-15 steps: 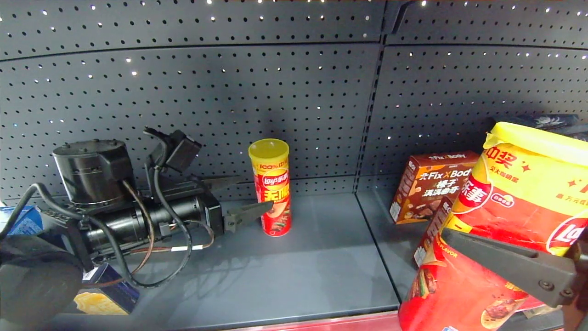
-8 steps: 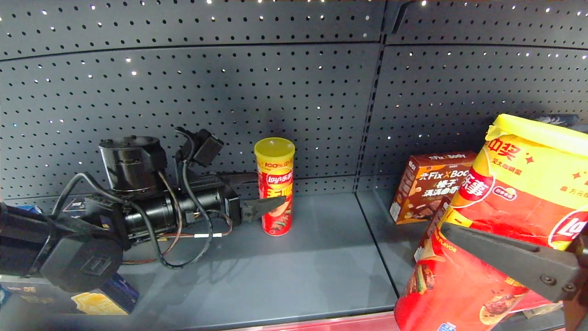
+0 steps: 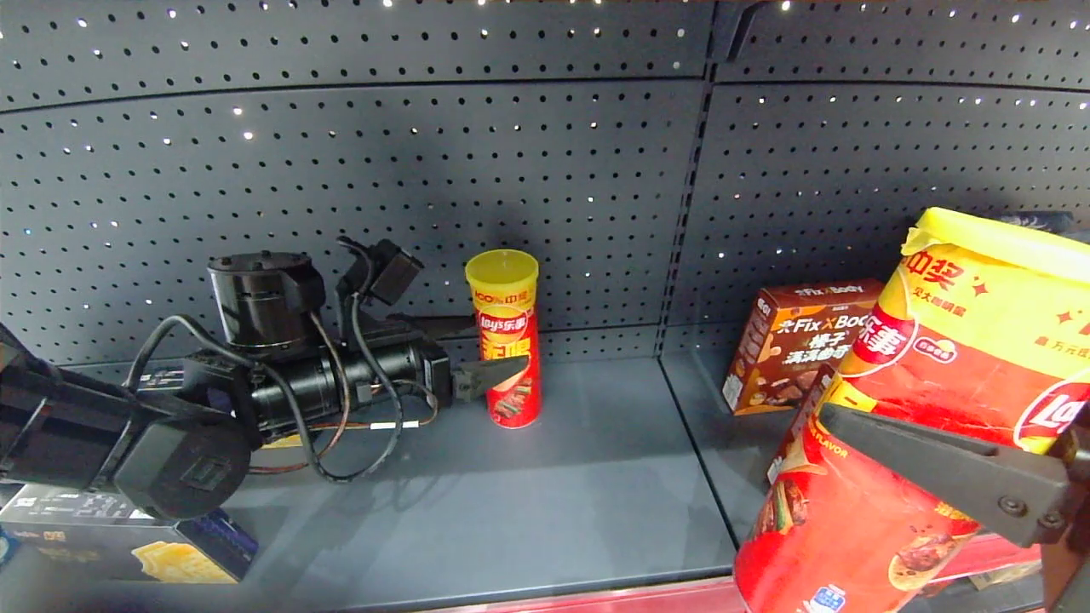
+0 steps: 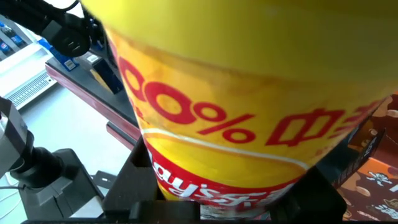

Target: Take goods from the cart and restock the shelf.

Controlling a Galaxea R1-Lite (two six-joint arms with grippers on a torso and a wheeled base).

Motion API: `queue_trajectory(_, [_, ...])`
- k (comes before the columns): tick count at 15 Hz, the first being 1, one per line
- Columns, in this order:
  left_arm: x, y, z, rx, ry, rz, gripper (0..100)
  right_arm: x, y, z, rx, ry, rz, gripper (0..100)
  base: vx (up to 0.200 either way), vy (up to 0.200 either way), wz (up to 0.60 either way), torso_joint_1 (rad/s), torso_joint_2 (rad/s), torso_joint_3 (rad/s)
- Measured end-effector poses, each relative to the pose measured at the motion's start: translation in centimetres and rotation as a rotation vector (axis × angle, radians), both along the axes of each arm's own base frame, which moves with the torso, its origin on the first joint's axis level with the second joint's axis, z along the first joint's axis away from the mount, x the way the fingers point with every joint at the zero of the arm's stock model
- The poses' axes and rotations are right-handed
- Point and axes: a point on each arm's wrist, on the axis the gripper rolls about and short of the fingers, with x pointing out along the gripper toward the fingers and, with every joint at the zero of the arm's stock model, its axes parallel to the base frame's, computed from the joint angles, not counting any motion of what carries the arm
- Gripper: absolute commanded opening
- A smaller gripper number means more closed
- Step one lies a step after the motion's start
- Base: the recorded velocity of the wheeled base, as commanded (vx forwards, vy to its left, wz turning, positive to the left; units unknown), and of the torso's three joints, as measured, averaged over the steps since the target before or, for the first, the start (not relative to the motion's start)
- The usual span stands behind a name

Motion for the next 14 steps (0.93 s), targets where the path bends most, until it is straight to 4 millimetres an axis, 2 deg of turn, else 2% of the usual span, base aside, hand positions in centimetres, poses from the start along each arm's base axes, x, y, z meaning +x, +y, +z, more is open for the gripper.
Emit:
queue_trajectory(5, [0.9,1.9,0.9,-0.022,-0.072,0.055,100,0.0,0.0,-0.1,-0.004,0.002,0.000,0,0.000,0.000,0.00,0.000,0.00,0.000])
queue_trajectory(14, [2.7,0.4,0.8,-0.037,-0.091,-0.003,100,0.0,0.0,-0.1,-0.003,0.002,0.000,0,0.000,0.000,0.00,0.000,0.00,0.000])
